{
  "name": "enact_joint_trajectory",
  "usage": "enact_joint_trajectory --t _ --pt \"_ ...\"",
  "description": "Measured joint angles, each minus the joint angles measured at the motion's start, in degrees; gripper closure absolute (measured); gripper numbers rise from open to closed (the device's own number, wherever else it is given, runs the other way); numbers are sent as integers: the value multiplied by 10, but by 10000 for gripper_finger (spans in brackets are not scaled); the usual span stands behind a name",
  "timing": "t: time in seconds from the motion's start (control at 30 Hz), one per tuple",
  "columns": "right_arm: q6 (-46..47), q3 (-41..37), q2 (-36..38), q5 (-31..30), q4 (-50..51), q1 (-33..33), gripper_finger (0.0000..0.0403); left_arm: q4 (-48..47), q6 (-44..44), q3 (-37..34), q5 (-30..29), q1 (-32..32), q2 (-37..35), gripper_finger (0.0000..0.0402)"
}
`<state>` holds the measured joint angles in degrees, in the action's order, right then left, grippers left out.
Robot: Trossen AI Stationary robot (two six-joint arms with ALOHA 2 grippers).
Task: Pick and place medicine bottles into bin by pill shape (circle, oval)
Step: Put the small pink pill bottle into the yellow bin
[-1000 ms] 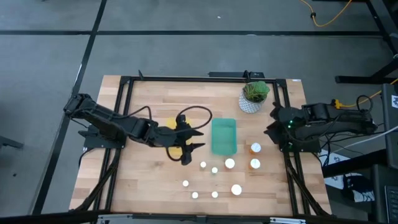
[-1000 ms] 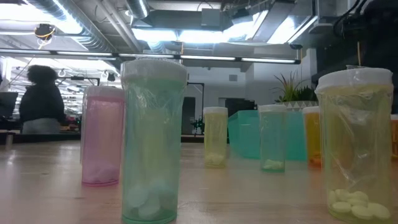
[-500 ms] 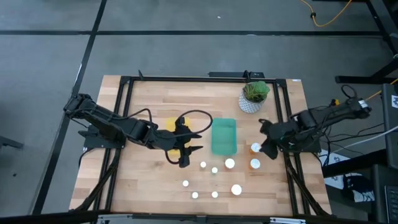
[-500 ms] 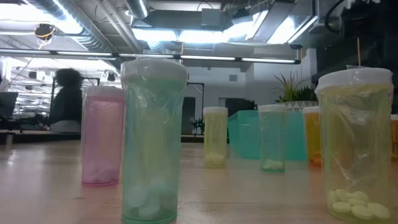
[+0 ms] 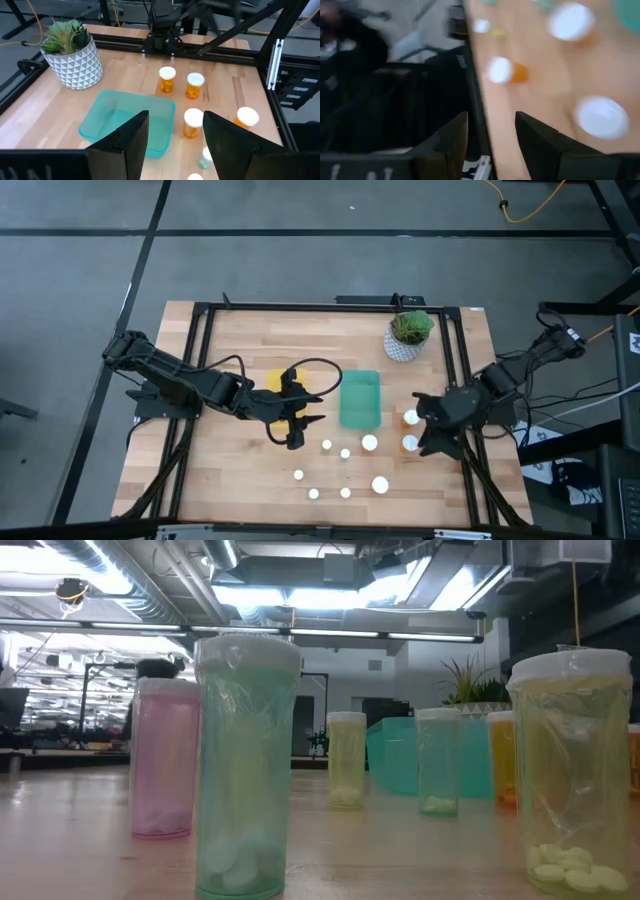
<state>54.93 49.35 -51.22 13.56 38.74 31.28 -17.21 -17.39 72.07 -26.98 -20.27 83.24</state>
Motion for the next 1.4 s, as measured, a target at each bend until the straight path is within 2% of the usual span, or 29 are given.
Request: enact_joint_trajectory --t 0.07,0.2,0.27,0.4,0.53,0.67,0.83,0.97,1.4 --pt "-8 10 0 2 -3 10 236 0 0 0 0 0 0 221" --pt "39 14 -3 -104 4 27 236 0 0 0 0 0 0 221" --pt "51 14 -15 -131 30 31 236 0 0 0 0 0 0 221" --pt "63 13 -61 -164 67 35 236 0 0 0 0 0 0 221" --pt "60 21 -121 -166 78 35 236 0 0 0 0 0 0 221" --pt "48 60 -174 -183 139 35 236 0 0 0 0 0 0 221" --pt "42 134 -216 -241 228 35 236 0 0 0 0 0 0 221" --pt "10 174 -227 -298 248 35 236 -4 0 0 0 0 0 221" --pt "-15 189 -227 -300 221 35 236 -3 0 0 0 0 0 221"
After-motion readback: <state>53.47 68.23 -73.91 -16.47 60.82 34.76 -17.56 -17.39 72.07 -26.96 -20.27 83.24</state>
